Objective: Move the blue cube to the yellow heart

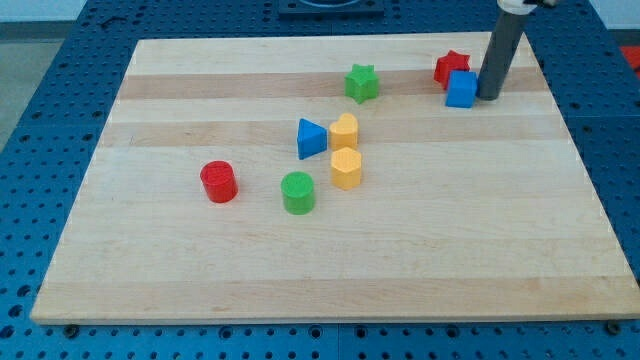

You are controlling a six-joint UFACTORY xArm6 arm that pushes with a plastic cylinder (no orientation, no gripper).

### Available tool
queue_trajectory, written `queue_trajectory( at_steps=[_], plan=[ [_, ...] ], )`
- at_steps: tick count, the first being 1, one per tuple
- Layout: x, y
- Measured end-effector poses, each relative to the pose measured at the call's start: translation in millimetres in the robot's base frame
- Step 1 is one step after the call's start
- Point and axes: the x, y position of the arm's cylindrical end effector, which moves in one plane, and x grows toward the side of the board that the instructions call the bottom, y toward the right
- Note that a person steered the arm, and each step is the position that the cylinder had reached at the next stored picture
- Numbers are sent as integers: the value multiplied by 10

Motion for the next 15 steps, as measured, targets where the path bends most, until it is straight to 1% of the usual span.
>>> queue_trajectory(
  at_steps=[1, 2, 3, 4, 5, 6, 7, 8, 9, 10, 11, 12, 14, 15],
  plan=[
    [252, -369],
    [252, -392],
    [252, -346],
    [203, -66],
    [169, 23],
    [-226, -82],
    [-477, -300],
    [-422, -311],
    [7, -441],
    [139, -450],
    [144, -511],
    [201, -857],
    [202, -1168],
    [325, -1425]
  ],
)
